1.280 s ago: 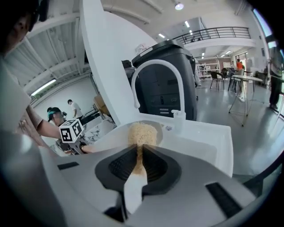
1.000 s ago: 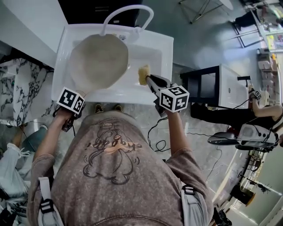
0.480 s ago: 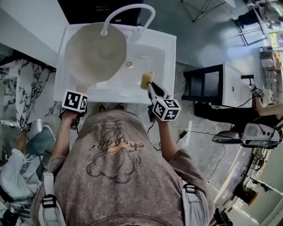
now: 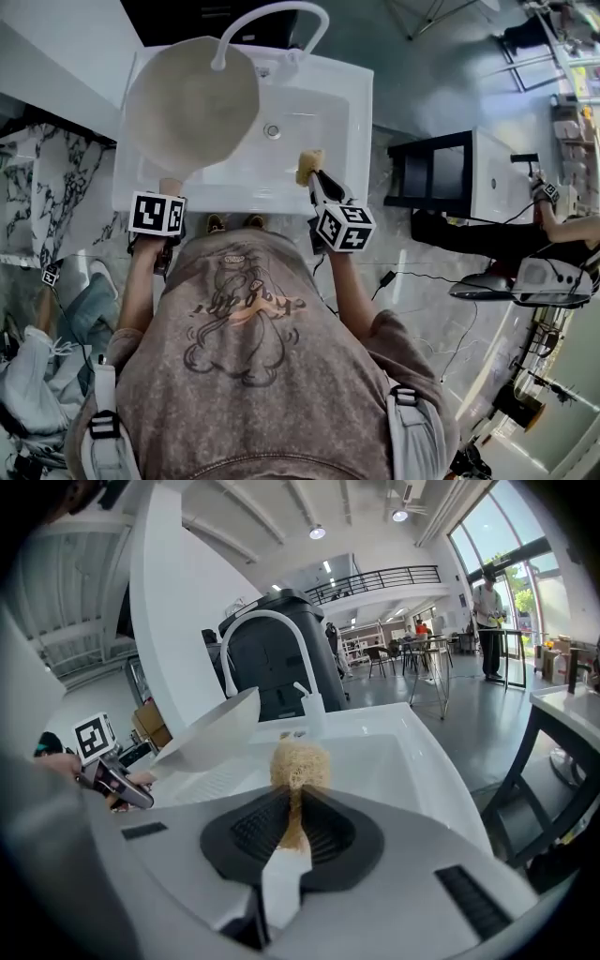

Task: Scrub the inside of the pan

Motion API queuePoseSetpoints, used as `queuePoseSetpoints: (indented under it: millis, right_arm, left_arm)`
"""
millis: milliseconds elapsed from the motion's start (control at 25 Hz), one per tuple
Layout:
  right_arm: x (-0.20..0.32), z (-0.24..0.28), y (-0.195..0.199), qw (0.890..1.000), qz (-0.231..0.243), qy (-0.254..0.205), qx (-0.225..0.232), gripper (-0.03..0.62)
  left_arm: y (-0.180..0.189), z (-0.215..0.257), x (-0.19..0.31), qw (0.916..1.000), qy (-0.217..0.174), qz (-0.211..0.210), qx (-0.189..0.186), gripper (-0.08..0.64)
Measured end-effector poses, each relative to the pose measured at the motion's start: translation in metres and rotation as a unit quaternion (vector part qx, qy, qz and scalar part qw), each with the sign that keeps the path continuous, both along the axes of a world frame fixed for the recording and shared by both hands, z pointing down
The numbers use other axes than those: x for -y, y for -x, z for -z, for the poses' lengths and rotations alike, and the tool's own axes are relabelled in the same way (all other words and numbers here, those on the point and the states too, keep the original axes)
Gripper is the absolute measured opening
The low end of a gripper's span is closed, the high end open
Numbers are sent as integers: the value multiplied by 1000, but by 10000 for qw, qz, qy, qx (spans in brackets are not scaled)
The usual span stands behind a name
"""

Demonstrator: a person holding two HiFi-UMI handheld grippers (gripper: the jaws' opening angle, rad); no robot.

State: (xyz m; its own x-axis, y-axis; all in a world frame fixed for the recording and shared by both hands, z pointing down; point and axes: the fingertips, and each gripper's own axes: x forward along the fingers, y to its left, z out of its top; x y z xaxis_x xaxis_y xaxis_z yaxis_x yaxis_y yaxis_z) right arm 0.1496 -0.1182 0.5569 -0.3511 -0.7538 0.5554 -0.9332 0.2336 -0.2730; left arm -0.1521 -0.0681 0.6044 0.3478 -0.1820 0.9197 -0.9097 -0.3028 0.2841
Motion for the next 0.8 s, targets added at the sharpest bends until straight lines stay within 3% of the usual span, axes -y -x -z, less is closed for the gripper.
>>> queuePoseSetpoints:
  millis: [440,800]
  right_arm:
    - [1,-4,17,9996,243,167,10,51]
    - [1,-10,14,9996,155,240,41,51]
  left_arm:
    - [-5,17,11,9997,-173,82,-160,51]
    - [-6,20,12,9995,-195,139,-190,51]
